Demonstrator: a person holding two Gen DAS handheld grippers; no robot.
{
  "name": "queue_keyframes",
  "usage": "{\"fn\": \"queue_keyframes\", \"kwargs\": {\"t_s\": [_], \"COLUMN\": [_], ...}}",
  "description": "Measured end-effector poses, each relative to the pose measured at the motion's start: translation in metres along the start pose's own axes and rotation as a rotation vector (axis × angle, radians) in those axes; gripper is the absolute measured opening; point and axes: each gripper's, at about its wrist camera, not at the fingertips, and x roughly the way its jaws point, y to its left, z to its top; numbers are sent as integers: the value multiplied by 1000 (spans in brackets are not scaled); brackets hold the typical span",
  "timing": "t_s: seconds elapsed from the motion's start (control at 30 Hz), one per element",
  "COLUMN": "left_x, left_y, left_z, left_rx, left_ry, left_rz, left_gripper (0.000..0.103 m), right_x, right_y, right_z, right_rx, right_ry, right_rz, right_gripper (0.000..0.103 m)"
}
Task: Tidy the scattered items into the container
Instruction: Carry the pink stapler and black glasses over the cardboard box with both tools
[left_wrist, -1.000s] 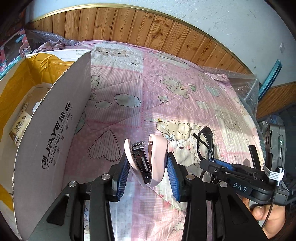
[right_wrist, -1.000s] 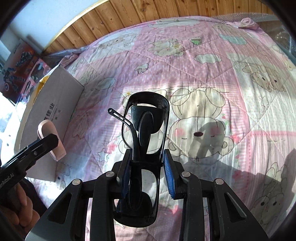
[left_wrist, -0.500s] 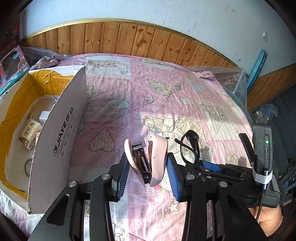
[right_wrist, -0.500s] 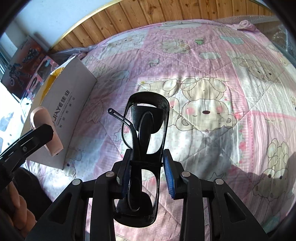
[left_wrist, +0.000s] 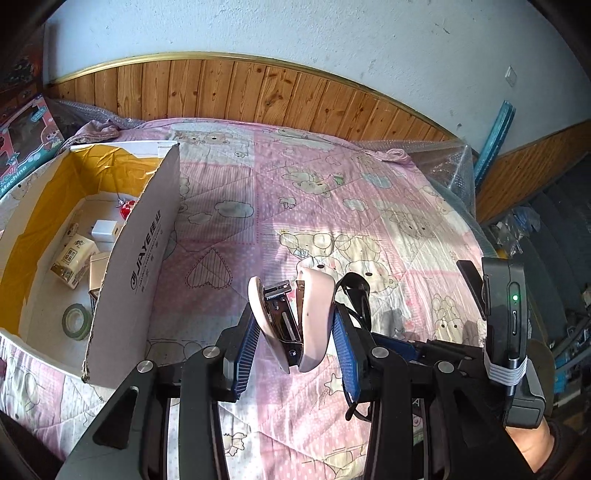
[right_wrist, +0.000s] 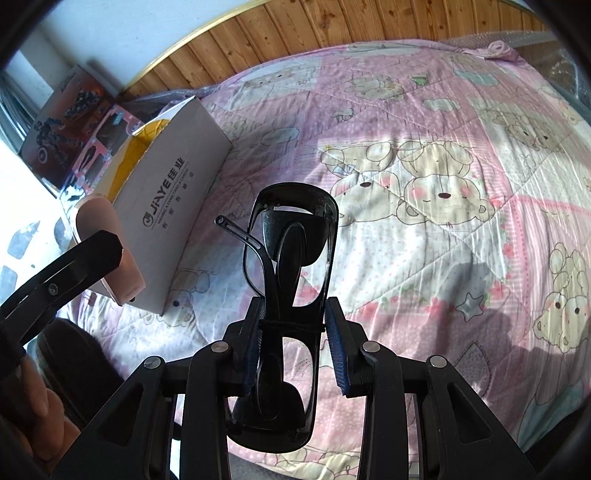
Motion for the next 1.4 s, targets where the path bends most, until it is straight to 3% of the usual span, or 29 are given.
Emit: {"fn": "queue_keyframes", "kwargs": {"t_s": [0.63,1.4], "left_x": [-61,-120], "left_y": [36,122], "left_z": [-13,-7], "left_rx": [-59,-173], "left_ry": [-75,-190], "left_rz": [-20,6], "left_gripper": [41,41], "right_x": [-28,-34], "right_y": [81,175], "right_z": [4,39], "right_rx": [-118,-263], "right_ry": [-41,-73], "right_rz": [60,98], "right_gripper": [34,34]}}
